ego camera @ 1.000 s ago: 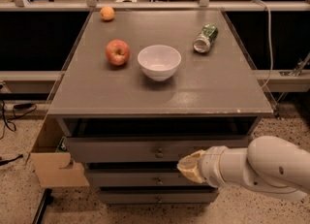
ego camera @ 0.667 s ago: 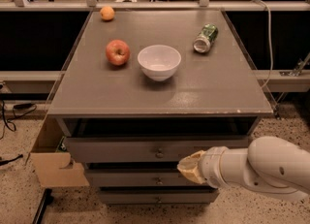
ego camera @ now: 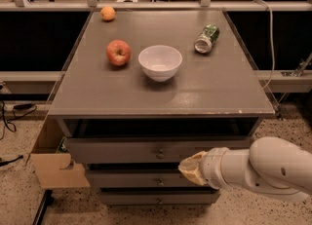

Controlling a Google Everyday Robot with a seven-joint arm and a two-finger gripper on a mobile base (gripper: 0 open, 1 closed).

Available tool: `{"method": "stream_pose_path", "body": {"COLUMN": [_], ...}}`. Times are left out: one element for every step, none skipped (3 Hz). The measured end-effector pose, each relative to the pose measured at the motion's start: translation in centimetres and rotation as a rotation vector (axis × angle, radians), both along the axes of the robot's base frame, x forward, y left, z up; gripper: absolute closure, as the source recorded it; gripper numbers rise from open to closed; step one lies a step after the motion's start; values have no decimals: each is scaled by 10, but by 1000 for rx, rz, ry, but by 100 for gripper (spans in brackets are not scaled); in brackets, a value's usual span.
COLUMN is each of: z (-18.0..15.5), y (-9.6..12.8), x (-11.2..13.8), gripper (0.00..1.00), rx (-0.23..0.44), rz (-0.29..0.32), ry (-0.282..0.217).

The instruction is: Close top drawer

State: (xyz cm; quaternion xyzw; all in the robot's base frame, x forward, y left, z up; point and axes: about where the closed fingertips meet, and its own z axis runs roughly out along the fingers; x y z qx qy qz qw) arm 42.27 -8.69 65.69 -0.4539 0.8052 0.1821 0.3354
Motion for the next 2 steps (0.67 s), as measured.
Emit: {"method": "stream_pose_path", "body": {"z": [0, 0], "y": [0, 0], "x": [0, 0], "gripper": [11, 0], "rx": [0, 0], "rz": [0, 0], "ry": [0, 0]}}
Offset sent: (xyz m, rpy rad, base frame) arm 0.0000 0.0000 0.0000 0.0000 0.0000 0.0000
